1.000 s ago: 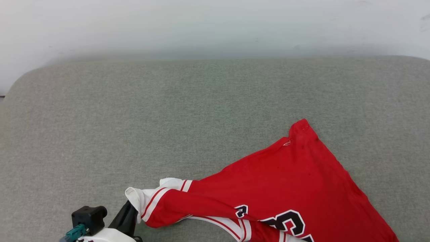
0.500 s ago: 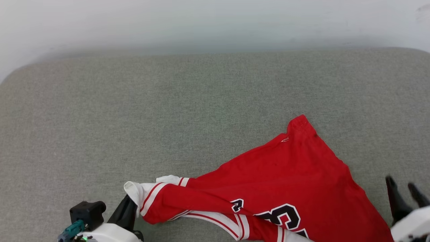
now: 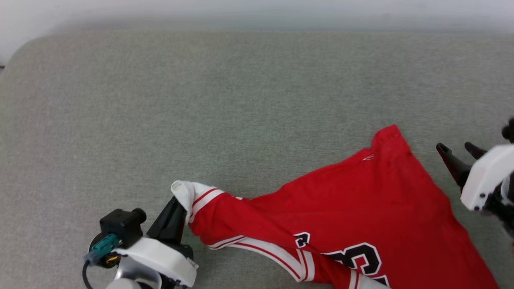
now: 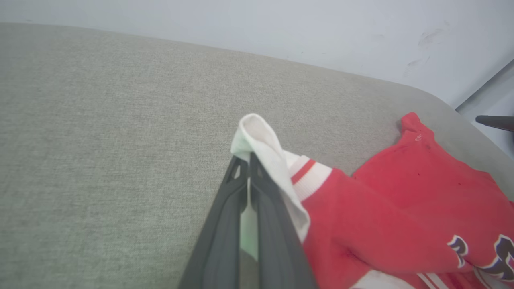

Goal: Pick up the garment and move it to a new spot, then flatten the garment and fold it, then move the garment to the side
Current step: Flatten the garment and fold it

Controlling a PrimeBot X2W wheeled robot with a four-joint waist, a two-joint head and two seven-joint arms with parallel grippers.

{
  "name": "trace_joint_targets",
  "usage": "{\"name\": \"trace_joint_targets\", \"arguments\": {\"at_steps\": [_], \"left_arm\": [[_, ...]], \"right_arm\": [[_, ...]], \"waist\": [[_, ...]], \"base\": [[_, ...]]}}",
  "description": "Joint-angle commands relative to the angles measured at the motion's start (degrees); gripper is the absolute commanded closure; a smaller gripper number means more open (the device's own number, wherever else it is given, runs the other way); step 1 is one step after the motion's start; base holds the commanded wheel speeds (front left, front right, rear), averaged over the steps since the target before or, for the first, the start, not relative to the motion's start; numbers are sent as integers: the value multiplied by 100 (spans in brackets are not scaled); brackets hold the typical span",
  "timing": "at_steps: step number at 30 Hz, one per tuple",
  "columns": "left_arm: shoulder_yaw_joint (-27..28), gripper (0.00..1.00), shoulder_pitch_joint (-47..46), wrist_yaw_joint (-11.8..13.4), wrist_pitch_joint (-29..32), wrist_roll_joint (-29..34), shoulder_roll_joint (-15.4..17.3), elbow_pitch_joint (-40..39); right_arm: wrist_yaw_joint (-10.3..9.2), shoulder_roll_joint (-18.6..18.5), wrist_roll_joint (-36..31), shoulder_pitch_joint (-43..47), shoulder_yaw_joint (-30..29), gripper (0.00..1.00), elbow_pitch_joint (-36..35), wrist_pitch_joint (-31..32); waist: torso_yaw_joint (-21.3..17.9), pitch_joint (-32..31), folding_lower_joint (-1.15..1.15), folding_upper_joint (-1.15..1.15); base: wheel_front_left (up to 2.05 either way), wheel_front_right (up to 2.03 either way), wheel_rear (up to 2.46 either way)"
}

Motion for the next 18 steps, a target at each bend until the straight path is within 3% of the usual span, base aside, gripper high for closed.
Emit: {"name": "trace_joint_targets", "arguments": {"at_steps": [1, 4, 8, 12, 18], "left_arm": [[-47, 100, -139, -47, -41, 50, -35, -20], [-133, 100, -297, -100, -80, 85, -91, -38], [-205, 100, -454, -155, -164, 100, -146, -47], [-276, 100, -614, -205, -229, 126, -193, -64], [-315, 100, -747, -248, -316, 110, -224, -13]], "right_arm": [[-4, -180, 193, -296, 177, 0, 63, 409], [-4, -471, 416, -751, 404, 0, 193, 1250], [-3, -702, 435, -1216, 789, 0, 240, 1872], [-3, -856, 383, -1505, 1136, 0, 394, 2086], [-1, -751, 695, -1316, 1711, 0, 885, 2216]], "waist": [[182, 181, -1, 0], [325, 357, -1, 0], [490, 590, -1, 0], [631, 833, -1, 0], [736, 1012, -1, 0]], "base": [[0, 0, 0], [0, 0, 0], [0, 0, 0], [0, 0, 0], [0, 0, 0]]}}
